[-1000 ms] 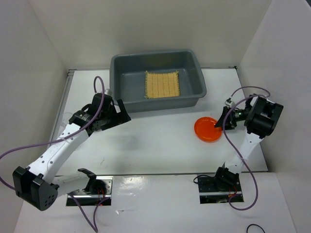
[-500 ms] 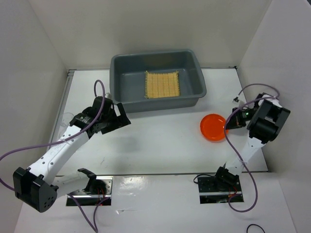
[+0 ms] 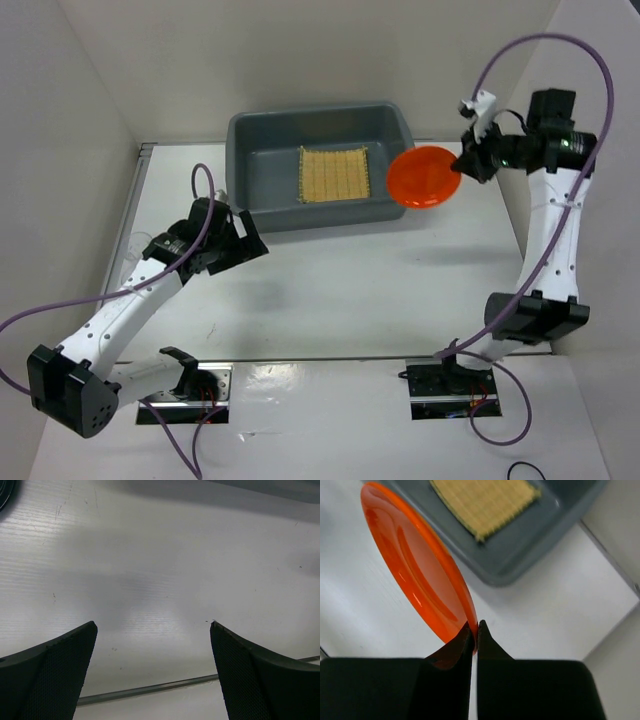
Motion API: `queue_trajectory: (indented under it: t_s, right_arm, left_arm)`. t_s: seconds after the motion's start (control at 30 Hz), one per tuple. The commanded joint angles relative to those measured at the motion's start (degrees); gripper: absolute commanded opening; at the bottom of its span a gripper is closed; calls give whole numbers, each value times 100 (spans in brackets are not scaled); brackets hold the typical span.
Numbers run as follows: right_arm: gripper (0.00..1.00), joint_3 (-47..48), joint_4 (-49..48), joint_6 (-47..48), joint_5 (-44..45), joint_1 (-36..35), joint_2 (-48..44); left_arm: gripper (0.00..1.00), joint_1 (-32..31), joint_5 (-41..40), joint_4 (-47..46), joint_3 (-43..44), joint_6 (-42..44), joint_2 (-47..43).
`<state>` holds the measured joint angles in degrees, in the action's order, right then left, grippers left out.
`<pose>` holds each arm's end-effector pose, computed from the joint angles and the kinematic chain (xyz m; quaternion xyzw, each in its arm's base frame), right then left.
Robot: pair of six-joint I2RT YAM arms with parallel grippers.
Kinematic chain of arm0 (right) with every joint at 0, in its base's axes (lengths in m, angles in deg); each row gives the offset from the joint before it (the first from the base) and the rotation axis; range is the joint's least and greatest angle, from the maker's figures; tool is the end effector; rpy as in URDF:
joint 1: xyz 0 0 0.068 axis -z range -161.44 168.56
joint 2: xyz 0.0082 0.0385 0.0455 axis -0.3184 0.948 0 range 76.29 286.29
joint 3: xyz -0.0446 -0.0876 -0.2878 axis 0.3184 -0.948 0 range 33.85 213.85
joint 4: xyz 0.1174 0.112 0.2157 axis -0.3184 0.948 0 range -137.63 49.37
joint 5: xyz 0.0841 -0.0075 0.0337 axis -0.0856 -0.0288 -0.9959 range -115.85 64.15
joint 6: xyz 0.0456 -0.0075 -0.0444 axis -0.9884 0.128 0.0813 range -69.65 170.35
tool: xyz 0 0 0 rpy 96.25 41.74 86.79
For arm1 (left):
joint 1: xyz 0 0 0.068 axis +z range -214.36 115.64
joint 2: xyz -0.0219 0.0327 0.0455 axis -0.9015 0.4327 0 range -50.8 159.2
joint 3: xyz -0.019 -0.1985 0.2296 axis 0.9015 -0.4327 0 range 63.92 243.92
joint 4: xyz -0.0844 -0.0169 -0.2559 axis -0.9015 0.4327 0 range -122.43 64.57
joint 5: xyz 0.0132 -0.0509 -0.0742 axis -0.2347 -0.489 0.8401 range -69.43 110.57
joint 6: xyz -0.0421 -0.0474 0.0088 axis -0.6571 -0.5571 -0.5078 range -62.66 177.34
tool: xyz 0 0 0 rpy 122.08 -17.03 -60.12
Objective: Place the mixed dishes into the plastic bin
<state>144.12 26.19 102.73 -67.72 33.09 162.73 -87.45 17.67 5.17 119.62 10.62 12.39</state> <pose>0.2804 -0.0384 0.4817 -0.4003 0.7905 0.1040 0.4517 0.2158 -0.0893 0.3169 -0.1986 0.9023 -0.1993 0.3266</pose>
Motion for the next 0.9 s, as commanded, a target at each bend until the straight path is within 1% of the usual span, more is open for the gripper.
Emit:
queue_trajectory:
  t_s: [0.0,0.03,0.07,0.1,0.13,0.17,0.2,0.23,0.27,0.37,0.47,0.5,0.53,0.6,0.8,0.87]
  right_arm:
    - [0,1370,71,-1114,-462,-809,1160]
    - [0,2165,71,-1360,-698,-1037,1496]
    - [0,2626,71,-1884,-796,-1135,1856]
    - [0,3083,71,-2098,-910,-1214,2590]
    - [0,3540,-94,-2100,-824,-1302,2798]
    - [0,3631,-253,-2170,-484,-1729,2965]
    - [0,3798,-254,-2171,-272,-1890,3185]
    - [0,4156,-202,-2171,-269,-1996,3691]
    - [0,4160,-262,-2171,-139,-2154,3853]
    - [0,4344,-596,-2451,108,-2261,4442]
    - [0,4843,-711,-2521,539,-2454,5145]
    - [0,5141,-711,-2574,626,-2454,5329]
    - [0,5248,-851,-2636,810,-2454,5662]
    - [0,5530,-922,-2715,907,-2507,6102]
    - [0,6189,-1230,-3057,1260,-2507,6939]
    - [6,6409,-1423,-3207,1470,-2507,7220]
  left_arm:
    - [100,59,44,-104,20,84,-36]
    - [100,59,44,-104,20,84,-36]
    - [100,59,44,-104,20,84,-88]
    - [100,120,44,-52,20,84,-88]
    - [100,121,44,-52,20,84,-88]
    - [100,190,44,-52,20,84,-141]
    - [100,191,113,-52,20,84,-141]
    - [100,278,166,-52,20,154,-141]
    - [100,279,167,1,81,154,-141]
    - [100,384,167,133,143,216,-141]
    - [100,437,219,133,143,216,-202]
    - [100,498,219,133,90,164,-203]
    - [100,499,280,133,90,163,-203]
    - [100,499,281,255,90,163,-203]
    - [100,499,281,423,-15,58,-264]
    - [100,499,281,423,-85,-47,-316]
